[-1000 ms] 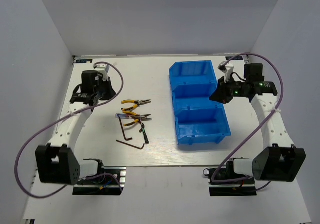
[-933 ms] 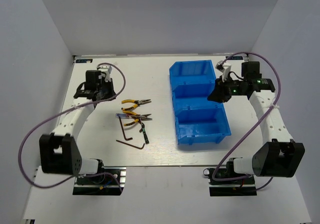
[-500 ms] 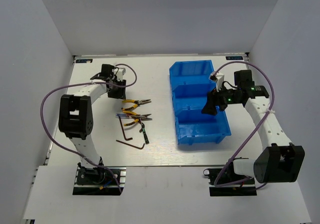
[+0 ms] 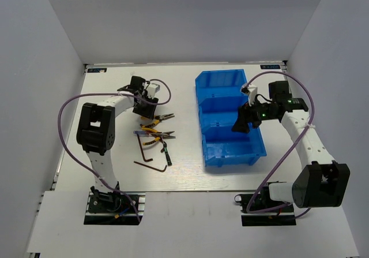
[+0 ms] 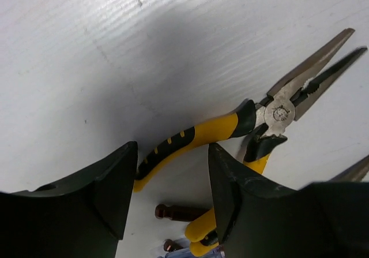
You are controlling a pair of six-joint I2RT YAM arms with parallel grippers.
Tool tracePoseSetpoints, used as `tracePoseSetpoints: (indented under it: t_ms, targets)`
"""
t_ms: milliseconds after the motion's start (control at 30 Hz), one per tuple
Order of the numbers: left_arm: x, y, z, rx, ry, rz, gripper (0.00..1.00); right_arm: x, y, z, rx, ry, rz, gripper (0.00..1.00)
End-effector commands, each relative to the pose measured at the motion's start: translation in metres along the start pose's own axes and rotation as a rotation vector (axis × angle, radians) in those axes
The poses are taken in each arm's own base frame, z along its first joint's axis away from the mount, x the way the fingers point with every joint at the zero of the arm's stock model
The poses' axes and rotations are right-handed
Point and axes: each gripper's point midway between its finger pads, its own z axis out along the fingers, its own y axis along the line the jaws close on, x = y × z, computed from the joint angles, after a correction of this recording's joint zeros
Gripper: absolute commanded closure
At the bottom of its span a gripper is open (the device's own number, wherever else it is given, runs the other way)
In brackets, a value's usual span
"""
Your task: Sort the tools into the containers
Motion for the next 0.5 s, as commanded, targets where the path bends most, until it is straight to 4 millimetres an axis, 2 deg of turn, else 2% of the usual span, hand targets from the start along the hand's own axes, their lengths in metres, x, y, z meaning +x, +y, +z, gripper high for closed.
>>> tracePoseSetpoints:
  t_ms: [0, 33, 100, 167, 300, 400, 433, 467]
  targets:
    - [-0.018, 0.005, 0.002, -0.058, -0.019, 0.061, 0.38, 0.005, 0.008, 0.002, -0.038, 0.005, 0.031, 0.23]
    - [-0.013, 0.005, 0.005, -0.077, 0.007, 0.08, 0.38, 0.007, 0.009, 0.002, -0.04, 0.01, 0.033, 0.23]
    - [-0.01, 0.004, 0.009, -0.093, 0.025, 0.089, 0.44, 0.008, 0.009, 0.001, -0.036, 0.011, 0.034, 0.23]
    - [0.01, 0.005, 0.014, -0.135, 0.075, 0.1, 0.6, 0.007, 0.008, 0.001, -0.033, 0.005, 0.028, 0.23]
    - [0.012, 0.005, 0.014, -0.19, 0.073, 0.095, 0.95, 0.007, 0.009, 0.001, -0.033, 0.004, 0.027, 0.23]
    - [-0.029, 0.0, 0.0, -0.189, -0.014, 0.067, 1.0, 0.012, 0.01, 0.002, -0.036, 0.009, 0.034, 0.25]
    - [-0.057, -0.005, -0.01, -0.16, -0.079, 0.052, 1.0, 0.014, 0.012, 0.003, -0.046, 0.011, 0.033, 0.38]
    - [-0.074, -0.014, -0.019, -0.137, -0.129, 0.018, 1.0, 0.016, 0.012, 0.003, -0.047, 0.015, 0.041, 0.55]
